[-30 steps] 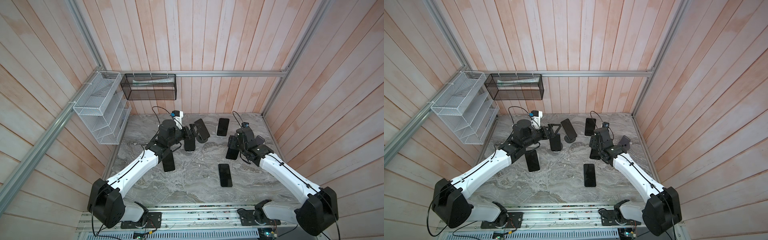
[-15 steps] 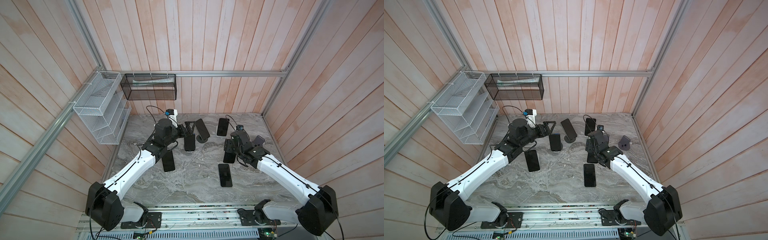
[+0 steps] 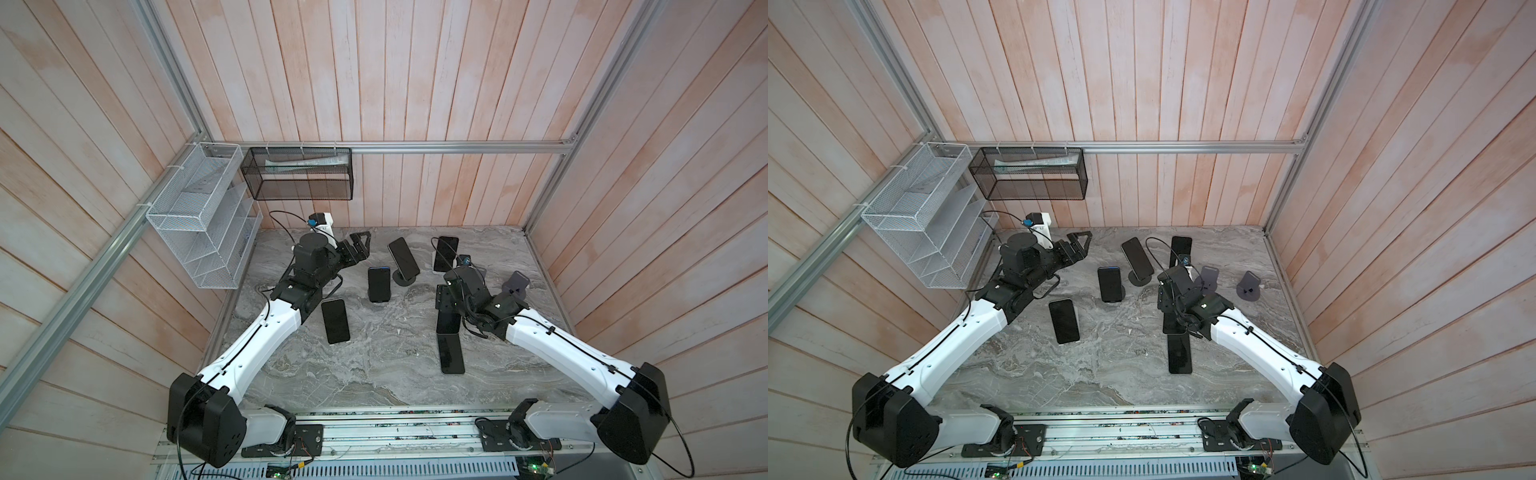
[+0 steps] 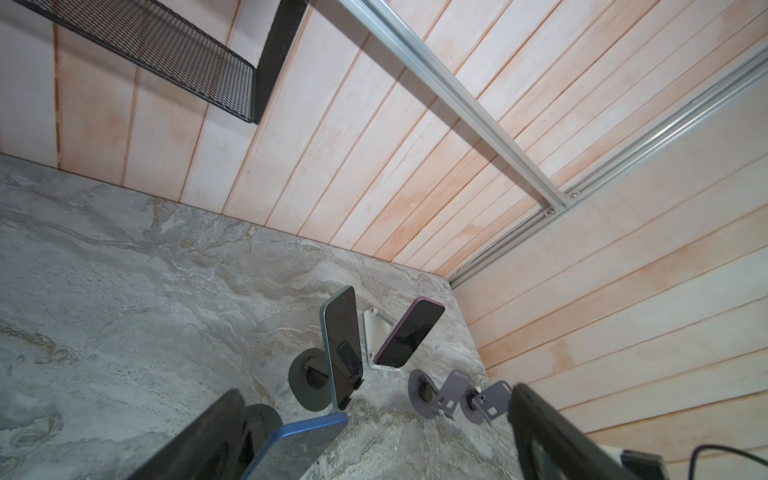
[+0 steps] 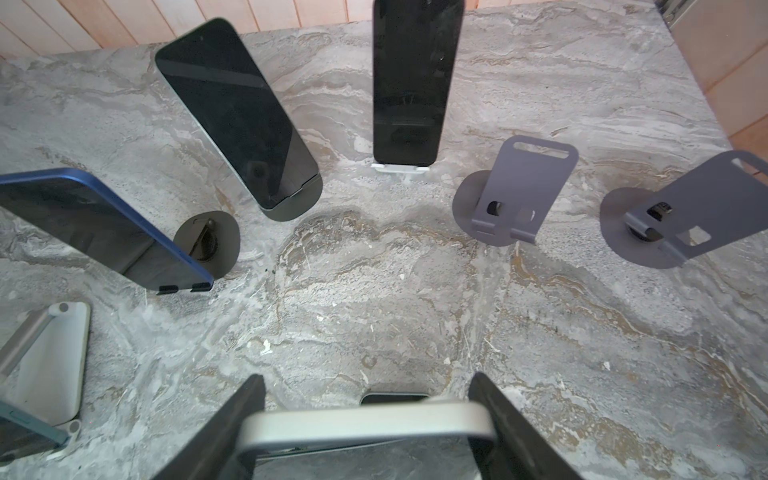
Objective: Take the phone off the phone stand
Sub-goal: 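Carry the white-framed phone with the right gripper toward the robot, then lower the white-framed phone flat onto the table beside the teal phone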
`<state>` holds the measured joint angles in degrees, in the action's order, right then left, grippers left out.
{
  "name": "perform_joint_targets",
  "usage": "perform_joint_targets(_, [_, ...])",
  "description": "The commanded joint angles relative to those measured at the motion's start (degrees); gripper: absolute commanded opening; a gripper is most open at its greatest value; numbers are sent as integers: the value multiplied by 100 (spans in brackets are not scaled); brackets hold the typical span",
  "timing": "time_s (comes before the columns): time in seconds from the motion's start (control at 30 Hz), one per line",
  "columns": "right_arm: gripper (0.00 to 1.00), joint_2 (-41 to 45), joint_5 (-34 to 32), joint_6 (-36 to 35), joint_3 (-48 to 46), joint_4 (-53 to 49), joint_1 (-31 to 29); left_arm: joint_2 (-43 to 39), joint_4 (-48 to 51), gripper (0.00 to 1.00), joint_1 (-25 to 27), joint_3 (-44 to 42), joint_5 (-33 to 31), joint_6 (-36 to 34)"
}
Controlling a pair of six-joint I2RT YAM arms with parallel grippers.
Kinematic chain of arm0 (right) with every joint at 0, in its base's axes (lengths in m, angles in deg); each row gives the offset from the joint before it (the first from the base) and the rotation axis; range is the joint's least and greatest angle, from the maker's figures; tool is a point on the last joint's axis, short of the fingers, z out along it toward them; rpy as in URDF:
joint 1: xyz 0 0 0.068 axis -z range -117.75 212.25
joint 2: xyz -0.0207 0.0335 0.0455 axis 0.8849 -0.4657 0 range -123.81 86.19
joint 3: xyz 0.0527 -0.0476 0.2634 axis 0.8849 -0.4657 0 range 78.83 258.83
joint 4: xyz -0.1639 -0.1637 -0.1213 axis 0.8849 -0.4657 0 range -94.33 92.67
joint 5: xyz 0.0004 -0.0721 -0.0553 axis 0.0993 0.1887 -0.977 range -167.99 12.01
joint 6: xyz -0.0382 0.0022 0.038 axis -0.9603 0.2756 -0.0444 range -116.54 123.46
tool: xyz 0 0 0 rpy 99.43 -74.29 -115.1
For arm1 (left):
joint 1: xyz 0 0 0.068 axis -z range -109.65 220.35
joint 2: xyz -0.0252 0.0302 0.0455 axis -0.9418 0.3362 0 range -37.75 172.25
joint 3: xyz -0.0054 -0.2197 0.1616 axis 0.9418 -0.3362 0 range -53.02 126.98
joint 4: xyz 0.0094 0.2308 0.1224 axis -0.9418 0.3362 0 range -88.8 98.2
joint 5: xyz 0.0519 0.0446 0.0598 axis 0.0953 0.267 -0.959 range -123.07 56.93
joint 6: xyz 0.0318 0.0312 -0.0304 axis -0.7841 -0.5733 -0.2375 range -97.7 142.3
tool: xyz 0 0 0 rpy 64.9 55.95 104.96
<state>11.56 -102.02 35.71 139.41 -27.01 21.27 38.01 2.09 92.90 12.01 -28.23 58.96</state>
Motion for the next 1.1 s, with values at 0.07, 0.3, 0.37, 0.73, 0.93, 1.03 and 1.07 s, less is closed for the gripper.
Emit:
perform_joint_targets(0.07, [66,-290,-119,304,497,-252,-407,-228,19,100,-165,41,-142,72])
perform_joint_targets(0.3, [65,-631,72,721,685,-308,-931,-264,-26,100,-232,5,-97,95])
perform_joint_targets(0.37, [65,-755,159,809,698,-296,-1054,-248,-45,100,-240,-7,-73,104])
perform_joint_targets(0.73, [65,-1279,880,1159,166,111,-1185,-229,-93,100,-233,-21,69,150])
perform_joint_targets(0.93, [65,-1538,993,1194,-26,31,-1192,-151,-108,100,-237,-35,162,205])
perform_joint_targets(1.03, [65,-1637,953,1262,-147,90,-1186,-141,-123,100,-234,-35,192,218])
perform_joint_targets(1.07, [65,-1664,927,1300,-158,106,-1186,-139,-130,100,-239,-40,193,219])
